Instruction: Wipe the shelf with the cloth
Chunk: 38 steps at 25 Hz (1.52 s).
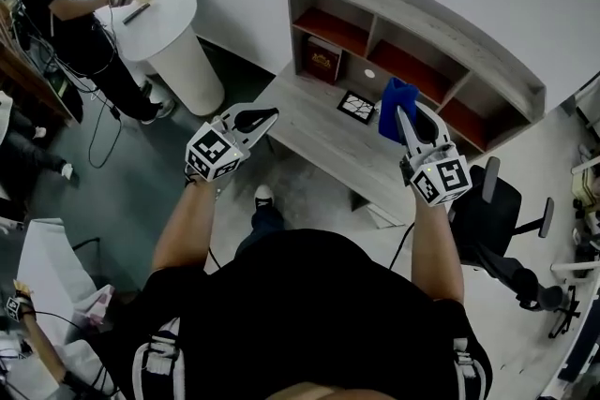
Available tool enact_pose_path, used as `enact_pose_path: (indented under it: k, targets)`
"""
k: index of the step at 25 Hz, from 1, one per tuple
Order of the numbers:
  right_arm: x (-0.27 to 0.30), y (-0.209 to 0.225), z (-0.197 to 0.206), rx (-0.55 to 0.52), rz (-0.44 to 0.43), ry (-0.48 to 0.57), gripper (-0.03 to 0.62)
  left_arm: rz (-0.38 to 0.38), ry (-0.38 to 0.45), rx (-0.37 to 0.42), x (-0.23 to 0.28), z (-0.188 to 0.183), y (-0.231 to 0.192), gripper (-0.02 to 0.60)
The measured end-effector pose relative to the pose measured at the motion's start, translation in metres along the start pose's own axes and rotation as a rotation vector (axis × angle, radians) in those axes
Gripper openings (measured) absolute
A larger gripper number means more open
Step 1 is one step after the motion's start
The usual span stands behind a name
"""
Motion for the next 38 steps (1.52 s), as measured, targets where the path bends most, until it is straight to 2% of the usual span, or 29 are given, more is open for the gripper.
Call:
enact_pose_path:
  k: [8, 21, 38]
  targets:
    - [0.047, 0.003, 0.017, -0.010, 0.035, -0.046, 0.074, -0.015, 0.009, -0.066, -0.009, 0.031, -0.059, 0.017]
    - [0.140, 0.002, 0.057, 0.004, 0.099, -0.071, 0.074, 0.046, 0.006, -0.086, -0.007, 0.065, -0.170, 0.017]
    - [0.208, 0.017, 0.099, 0.013, 0.098, -0.122, 0.074, 0.054, 0.003, -0.128, 0.004, 0.100, -0.249, 0.017]
Point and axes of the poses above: the fingertips, and each gripper's own axes: x forward along the fingers, y to its right, z out of its underside, the point moved 9 cm from there along -x, backward along the fingers, and after that the axes turned 11 degrees about y, right-handed, at the moved point
